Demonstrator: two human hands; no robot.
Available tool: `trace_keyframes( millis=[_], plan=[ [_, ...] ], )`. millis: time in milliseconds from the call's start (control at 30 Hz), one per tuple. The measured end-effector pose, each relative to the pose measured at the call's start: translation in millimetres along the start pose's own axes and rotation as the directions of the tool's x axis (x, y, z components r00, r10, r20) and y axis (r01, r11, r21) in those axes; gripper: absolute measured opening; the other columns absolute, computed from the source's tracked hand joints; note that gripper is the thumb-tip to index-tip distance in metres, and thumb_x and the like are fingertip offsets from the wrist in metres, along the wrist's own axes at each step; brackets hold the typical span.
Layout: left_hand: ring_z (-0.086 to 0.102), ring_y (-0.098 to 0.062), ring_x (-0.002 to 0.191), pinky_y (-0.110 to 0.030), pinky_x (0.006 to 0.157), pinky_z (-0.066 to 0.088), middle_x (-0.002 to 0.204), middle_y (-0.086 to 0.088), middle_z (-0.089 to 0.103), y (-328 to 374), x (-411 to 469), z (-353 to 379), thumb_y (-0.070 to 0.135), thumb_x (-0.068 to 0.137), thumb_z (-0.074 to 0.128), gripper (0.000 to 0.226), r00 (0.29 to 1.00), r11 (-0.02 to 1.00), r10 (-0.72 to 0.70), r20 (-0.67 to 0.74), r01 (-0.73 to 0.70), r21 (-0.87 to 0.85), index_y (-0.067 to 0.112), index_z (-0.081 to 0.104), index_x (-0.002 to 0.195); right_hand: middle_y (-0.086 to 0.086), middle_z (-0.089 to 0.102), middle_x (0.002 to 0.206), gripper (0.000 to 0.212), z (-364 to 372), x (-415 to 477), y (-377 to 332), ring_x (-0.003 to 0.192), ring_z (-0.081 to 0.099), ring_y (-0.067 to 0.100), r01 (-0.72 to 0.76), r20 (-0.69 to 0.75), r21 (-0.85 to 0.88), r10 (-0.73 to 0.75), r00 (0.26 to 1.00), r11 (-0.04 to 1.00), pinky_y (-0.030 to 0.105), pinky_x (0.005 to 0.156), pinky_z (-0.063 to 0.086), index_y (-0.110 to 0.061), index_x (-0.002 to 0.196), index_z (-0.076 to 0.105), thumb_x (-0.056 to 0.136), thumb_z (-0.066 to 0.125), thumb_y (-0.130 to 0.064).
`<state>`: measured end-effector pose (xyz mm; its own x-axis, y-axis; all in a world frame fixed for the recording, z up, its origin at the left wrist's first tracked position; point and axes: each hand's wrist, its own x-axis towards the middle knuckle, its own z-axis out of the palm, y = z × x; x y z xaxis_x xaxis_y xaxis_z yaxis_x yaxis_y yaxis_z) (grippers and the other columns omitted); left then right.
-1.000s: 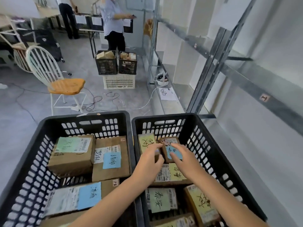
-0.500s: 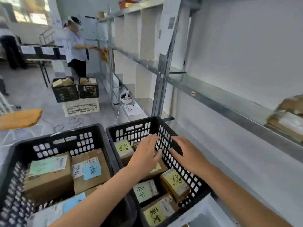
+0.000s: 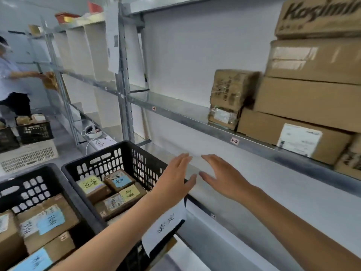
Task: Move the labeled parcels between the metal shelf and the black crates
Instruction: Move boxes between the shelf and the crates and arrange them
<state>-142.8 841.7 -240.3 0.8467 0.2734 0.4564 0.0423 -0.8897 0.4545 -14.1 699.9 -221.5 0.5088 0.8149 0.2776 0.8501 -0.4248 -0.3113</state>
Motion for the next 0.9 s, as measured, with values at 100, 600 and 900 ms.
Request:
trace_keyframes(
  millis=[100,600,900],
  plan=[
    [0.022,-0.017,0.148,-0.033,0.122,0.018,0.159,-0.003,0.030,33.7,4.2,2.7,0.032,0.099,0.055,0.058,0.997,0.997,0.074,-0.004,-0.074,-0.033,0.013,0.035,0.150,-0.006,0.038,0.157,0.061,-29.5,-24.7,13.9,0.140,0.039,0.013,-0.039,-0.071,-0.039,0.036,0.997,0.998,0.026,0.109,0.033,-0.024,0.153,0.033,0.100,0.049,-0.049],
    [0.047,-0.011,0.126,-0.008,0.102,0.031,0.137,0.000,0.054,271.7,47.8,54.1,0.016,0.098,0.053,0.040,0.849,0.747,0.516,-0.117,-0.512,-0.424,0.016,0.049,0.138,-0.002,0.050,0.143,0.048,-194.8,-207.4,55.7,0.129,0.047,0.017,-0.342,-0.408,-0.100,0.275,0.871,0.934,0.036,0.105,0.043,-0.023,0.147,0.042,0.100,0.054,-0.026],
    [0.039,-0.015,0.139,-0.018,0.107,0.027,0.153,-0.003,0.041,364.4,62.8,72.2,0.024,0.101,0.051,0.049,0.782,0.686,0.623,-0.018,-0.557,-0.469,0.012,0.040,0.147,0.002,0.052,0.125,0.038,-265.3,-290.7,83.4,0.109,0.054,0.020,-0.535,-0.666,-0.084,0.352,0.658,0.841,0.034,0.090,0.045,-0.010,0.135,0.051,0.100,0.054,-0.025]
  ],
)
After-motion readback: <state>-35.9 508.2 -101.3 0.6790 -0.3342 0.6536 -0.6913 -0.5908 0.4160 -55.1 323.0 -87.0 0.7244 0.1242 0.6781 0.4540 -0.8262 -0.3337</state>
